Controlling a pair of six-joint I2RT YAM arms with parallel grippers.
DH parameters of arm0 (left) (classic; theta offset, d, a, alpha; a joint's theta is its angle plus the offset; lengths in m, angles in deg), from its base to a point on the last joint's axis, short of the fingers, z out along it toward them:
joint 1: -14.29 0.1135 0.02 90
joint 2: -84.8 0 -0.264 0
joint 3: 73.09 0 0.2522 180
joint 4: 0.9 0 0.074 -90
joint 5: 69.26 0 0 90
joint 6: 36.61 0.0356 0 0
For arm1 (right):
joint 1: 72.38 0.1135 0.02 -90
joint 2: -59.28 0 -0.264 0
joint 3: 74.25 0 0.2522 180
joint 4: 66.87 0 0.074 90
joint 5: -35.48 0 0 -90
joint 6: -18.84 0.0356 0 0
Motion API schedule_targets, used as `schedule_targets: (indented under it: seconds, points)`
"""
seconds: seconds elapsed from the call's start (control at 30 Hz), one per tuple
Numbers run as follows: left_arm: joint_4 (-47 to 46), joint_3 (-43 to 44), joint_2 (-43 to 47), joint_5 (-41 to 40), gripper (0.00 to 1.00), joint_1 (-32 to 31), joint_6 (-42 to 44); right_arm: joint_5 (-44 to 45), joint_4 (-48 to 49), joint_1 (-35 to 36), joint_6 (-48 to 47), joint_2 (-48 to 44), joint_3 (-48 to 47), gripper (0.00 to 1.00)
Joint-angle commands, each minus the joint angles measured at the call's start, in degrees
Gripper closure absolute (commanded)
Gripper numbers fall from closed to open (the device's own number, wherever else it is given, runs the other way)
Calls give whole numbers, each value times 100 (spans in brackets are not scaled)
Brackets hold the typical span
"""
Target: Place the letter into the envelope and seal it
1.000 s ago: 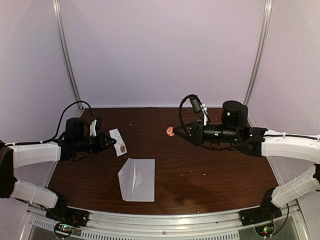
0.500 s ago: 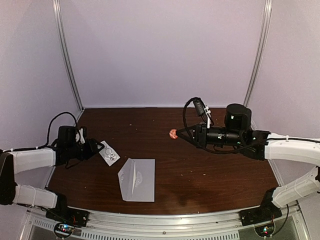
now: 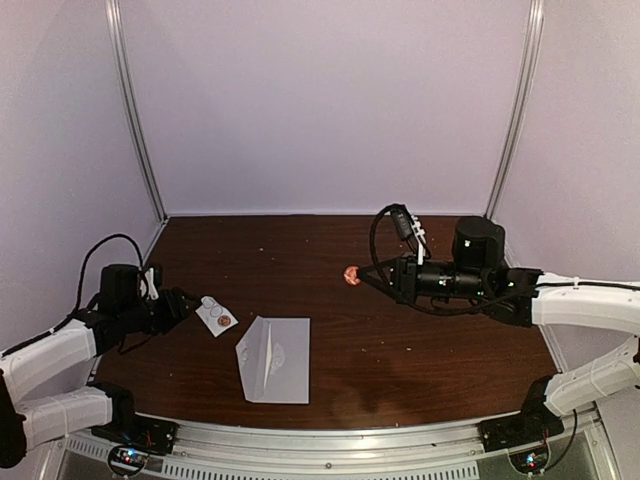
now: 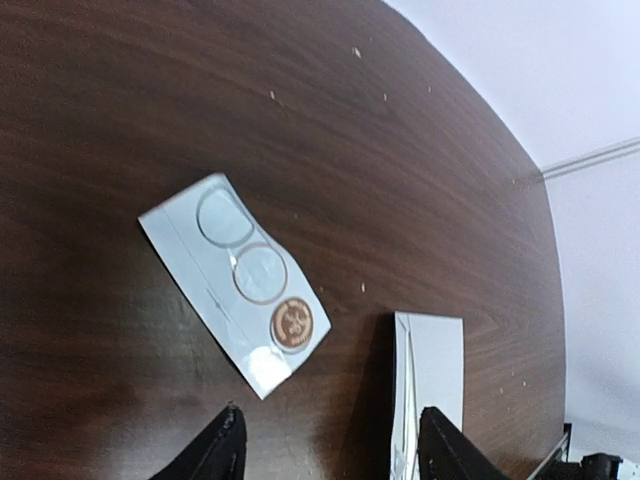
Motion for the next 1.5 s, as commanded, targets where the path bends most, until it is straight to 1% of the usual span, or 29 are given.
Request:
schedule_targets:
  seconds: [0.0, 0.07, 0.13, 0.2, 0.33, 0.4, 0.73, 0.83, 1.0, 1.07, 1.3, 1.37, 1.47]
  points:
    - [88, -220, -271, 460, 42, -498, -63, 73, 264, 27, 107, -6, 93, 100]
    - [93, -228, -472, 318, 45, -890, -84, 71, 325, 25, 146, 5, 109, 100]
    - [12, -221, -691, 272, 50, -1159, -106, 75, 368, 29, 165, 9, 132, 100]
    - [-82, -203, -946, 322, 57, -1355, -118, 128, 343, 38, 185, 38, 144, 100]
    - [-220, -158, -1330, 260, 62, -1632, -109, 144, 322, 81, 233, 121, 204, 100]
    - [-330, -146, -1550, 278, 67, -1750, -103, 150, 403, 86, 284, 116, 285, 100]
    - [-535, 379, -2208, 255, 70, -2284, 167, 180, 480, 156, 353, 97, 379, 100]
    - [-528, 513, -2272, 188, 78, -2418, 220, 211, 499, 158, 379, 101, 412, 100]
    - [-532, 744, -2422, 148, 85, -2583, 300, 254, 536, 191, 439, 130, 478, 100]
    - [-756, 829, -2491, 158, 86, -2657, 313, 278, 547, 213, 464, 132, 504, 100]
    - [-1009, 1207, -2957, 187, 87, -2939, 378, 389, 517, 244, 499, 211, 553, 100]
    - [-1085, 1302, -3164, 194, 90, -2999, 419, 423, 521, 255, 528, 284, 556, 100]
    - [-1182, 1421, -3424, 223, 92, -3032, 472, 510, 465, 283, 563, 424, 510, 100]
